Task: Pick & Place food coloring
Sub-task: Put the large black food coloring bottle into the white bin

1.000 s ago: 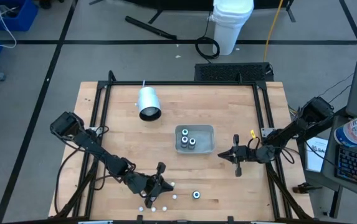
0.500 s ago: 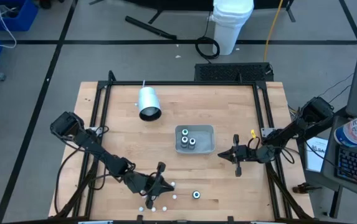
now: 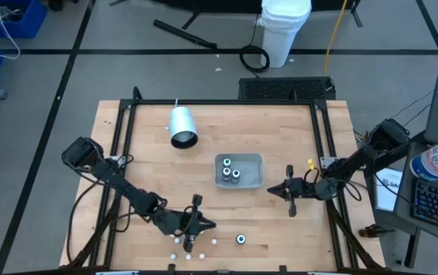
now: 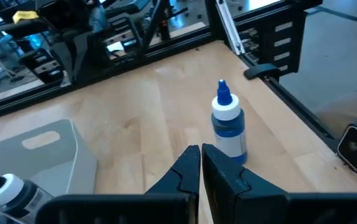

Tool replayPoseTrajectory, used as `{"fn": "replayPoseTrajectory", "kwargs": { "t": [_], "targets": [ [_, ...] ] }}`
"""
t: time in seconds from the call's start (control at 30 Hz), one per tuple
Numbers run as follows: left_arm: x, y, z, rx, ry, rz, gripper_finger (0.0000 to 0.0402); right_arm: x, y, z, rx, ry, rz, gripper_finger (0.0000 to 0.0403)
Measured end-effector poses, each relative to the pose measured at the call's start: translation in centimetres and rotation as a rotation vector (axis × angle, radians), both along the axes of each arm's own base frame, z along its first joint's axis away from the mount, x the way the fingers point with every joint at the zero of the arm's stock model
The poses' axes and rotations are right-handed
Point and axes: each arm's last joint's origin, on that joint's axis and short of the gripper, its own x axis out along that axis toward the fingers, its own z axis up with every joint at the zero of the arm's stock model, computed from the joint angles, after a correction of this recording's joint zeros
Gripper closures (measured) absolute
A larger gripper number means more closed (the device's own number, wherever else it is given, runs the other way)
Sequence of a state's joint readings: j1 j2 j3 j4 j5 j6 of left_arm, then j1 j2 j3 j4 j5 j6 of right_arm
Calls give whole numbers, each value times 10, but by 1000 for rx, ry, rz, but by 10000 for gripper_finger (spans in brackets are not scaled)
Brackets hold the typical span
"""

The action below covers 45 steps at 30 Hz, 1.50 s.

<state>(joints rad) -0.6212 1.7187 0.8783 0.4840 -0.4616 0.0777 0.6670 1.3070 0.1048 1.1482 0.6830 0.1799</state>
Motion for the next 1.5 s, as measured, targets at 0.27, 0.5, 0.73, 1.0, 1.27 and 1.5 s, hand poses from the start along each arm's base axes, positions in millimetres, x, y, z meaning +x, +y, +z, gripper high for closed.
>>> {"fn": "replayPoseTrajectory", "kwargs": {
  "t": [0.27, 0.5, 0.73, 1.0, 1.27, 1.5],
  "targets": [
    [1, -1, 3, -24, -29, 2, 376, 0, 0, 1, 77, -8, -8, 399],
    [2, 3, 2, -29, -16, 36, 376, 1, -1, 0, 58, -4, -15, 399],
    [2, 6, 0, 41, -21, 111, 376, 1, -2, 2, 43, -17, -14, 399],
    [6, 19, -12, 107, 71, 153, 376, 0, -5, -6, -15, 48, -101, 399],
    [10, 30, -13, 110, 80, 255, 376, 0, -10, -8, -1, 48, -232, 399],
    [5, 16, -12, 208, 66, 93, 376, 0, -11, -11, -18, 66, -241, 399]
  ]
}}
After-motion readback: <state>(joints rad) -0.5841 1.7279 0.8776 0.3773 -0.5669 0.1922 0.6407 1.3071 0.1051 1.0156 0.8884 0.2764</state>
